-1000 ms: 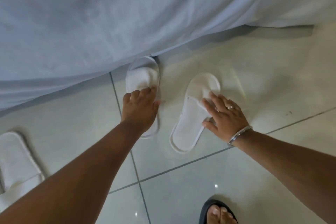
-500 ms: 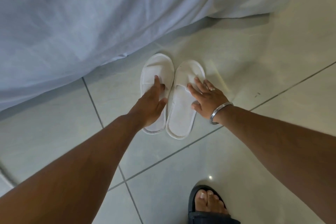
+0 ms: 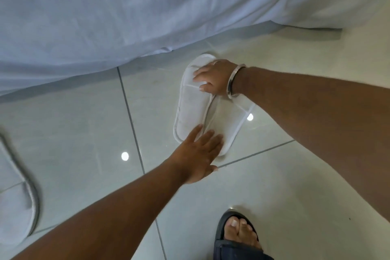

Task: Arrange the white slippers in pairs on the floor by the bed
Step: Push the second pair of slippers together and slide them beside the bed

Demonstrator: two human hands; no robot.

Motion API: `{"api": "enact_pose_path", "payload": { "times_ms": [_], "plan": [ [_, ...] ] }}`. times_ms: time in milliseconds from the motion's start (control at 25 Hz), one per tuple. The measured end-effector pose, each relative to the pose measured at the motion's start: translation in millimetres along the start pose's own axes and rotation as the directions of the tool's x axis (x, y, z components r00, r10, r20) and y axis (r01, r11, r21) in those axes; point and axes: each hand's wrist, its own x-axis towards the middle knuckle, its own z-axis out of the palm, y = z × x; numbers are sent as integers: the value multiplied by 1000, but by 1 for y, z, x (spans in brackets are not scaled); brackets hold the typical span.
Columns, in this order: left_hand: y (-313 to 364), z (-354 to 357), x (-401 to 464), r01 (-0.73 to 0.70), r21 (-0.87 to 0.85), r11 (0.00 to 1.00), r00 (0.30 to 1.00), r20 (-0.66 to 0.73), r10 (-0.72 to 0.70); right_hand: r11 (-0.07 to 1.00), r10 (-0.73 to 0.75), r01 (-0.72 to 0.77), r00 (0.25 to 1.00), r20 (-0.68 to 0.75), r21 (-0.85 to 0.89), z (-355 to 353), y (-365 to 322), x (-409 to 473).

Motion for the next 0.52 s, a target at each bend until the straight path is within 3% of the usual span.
{"api": "enact_pose_path", "payload": {
  "times_ms": [200, 360, 520],
  "plan": [
    [-37, -14, -18, 59, 194, 979, 998, 5, -61, 990, 95, -102, 992, -84, -94, 18, 39, -60],
    [-56, -28, -1, 254, 219, 942, 963, 36, -268, 962, 263, -257, 964, -49, 96, 69, 47, -134],
    [-28, -21, 47, 325, 173, 930, 933, 105, -345, 906, 377, -346, 921, -94, 244, 149, 17, -210]
  ]
}}
